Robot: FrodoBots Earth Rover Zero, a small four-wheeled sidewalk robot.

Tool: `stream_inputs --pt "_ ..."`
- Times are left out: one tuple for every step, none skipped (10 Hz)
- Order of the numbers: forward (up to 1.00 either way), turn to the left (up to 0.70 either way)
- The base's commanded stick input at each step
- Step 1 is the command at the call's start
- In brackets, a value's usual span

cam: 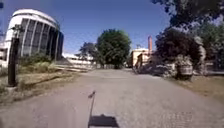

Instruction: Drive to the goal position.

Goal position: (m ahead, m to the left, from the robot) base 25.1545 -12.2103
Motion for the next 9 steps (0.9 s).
stream_inputs --pt "0.7 -0.07" --pt "0.7 0.0" --pt "0.7 0.0" --pt "0.7 0.0" --pt "0.7 0.0" --pt "0.7 0.0" --pt "0.7 0.0" --pt "0.7 0.0" --pt "0.7 0.0"
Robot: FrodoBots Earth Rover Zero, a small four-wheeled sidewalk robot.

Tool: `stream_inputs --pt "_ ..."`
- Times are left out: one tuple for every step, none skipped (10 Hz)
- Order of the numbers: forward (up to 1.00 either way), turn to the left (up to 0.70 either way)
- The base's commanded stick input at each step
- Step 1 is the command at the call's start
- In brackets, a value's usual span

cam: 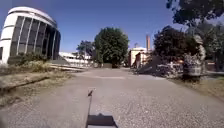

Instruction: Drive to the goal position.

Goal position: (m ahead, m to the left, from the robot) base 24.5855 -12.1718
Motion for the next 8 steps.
stream_inputs --pt "0.7 0.0" --pt "0.7 0.0" --pt "0.7 0.0" --pt "0.7 0.0" --pt "0.7 -0.04" --pt "0.7 -0.09" --pt "0.7 -0.11" --pt "0.7 -0.11"
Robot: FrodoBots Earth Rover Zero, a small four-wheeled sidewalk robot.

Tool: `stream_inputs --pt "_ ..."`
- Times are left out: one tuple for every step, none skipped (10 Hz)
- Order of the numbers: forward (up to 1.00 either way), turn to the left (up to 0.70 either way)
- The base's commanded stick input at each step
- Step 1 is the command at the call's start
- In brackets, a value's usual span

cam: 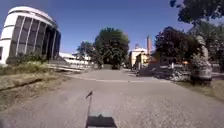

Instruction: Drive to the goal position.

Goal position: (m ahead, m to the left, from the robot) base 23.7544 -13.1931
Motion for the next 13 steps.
stream_inputs --pt "0.7 -0.11" --pt "0.7 -0.08" --pt "0.7 0.0" --pt "0.7 0.0" --pt "0.7 0.0" --pt "0.7 0.0" --pt "0.7 0.0" --pt "0.7 0.0" --pt "0.7 0.0" --pt "0.7 -0.03" --pt "0.7 -0.13" --pt "0.7 -0.13" --pt "0.7 -0.13"
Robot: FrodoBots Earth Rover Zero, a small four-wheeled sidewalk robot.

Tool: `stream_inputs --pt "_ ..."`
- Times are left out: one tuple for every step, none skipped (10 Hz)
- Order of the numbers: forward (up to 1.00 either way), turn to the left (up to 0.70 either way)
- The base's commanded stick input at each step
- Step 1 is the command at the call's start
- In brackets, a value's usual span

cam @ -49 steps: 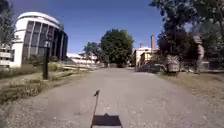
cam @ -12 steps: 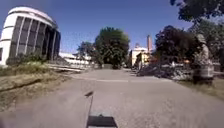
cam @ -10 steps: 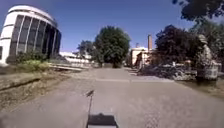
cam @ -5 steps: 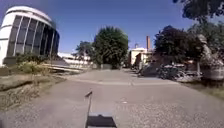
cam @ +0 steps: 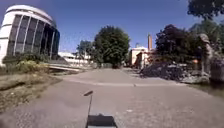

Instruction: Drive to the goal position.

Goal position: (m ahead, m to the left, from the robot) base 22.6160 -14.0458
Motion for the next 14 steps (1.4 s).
stream_inputs --pt "0.7 -0.11" --pt "0.7 -0.04" --pt "0.7 0.0" --pt "0.7 0.0" --pt "0.7 0.0" --pt "0.7 0.0" --pt "0.7 0.0" --pt "0.7 0.0" --pt "0.7 0.0" --pt "0.7 0.0" --pt "0.7 -0.06" --pt "0.7 -0.1" --pt "0.7 -0.11" --pt "0.7 -0.06"
